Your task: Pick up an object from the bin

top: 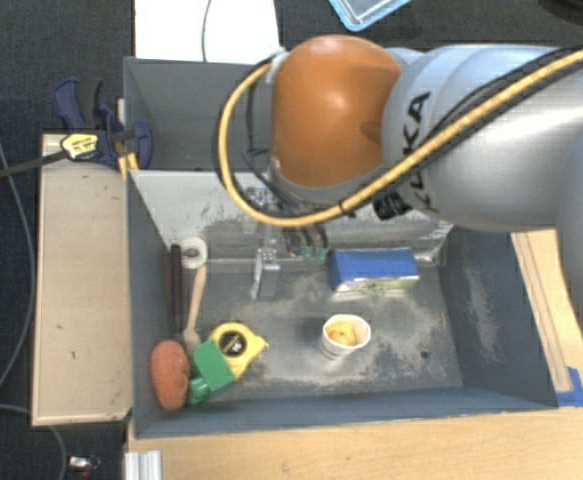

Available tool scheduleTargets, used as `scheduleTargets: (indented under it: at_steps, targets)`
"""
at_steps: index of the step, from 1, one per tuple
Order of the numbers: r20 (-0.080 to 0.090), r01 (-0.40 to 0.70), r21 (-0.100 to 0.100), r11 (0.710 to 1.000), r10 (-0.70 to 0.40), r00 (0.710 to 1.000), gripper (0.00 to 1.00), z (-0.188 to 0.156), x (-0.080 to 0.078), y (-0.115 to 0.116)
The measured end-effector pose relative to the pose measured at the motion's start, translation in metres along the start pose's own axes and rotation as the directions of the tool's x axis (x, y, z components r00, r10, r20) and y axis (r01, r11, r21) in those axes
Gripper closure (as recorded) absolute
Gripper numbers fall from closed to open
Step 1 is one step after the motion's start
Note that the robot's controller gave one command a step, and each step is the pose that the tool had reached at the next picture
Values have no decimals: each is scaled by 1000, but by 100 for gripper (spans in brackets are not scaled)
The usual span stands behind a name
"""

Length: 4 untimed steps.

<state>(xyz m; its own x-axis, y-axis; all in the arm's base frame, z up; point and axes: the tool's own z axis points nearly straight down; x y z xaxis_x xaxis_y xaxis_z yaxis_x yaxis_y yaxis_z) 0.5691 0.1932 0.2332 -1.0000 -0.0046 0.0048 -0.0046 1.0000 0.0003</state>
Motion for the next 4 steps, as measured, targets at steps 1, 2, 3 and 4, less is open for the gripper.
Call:
scheduleTargets:
  at_steps: [1, 2, 3, 4]
  targets:
    - [8, -5, -1, 1000, 5, 1000, 0, -5, -2, -1]
    - [10, 2, -3, 1000, -2, 1000, 0, 62, 26, -26]
    - [19, 68, -3, 998, -68, 998, 0, 106, 36, -85]
    - [19, 39, -6, 999, -39, 999, 0, 146, 62, -112]
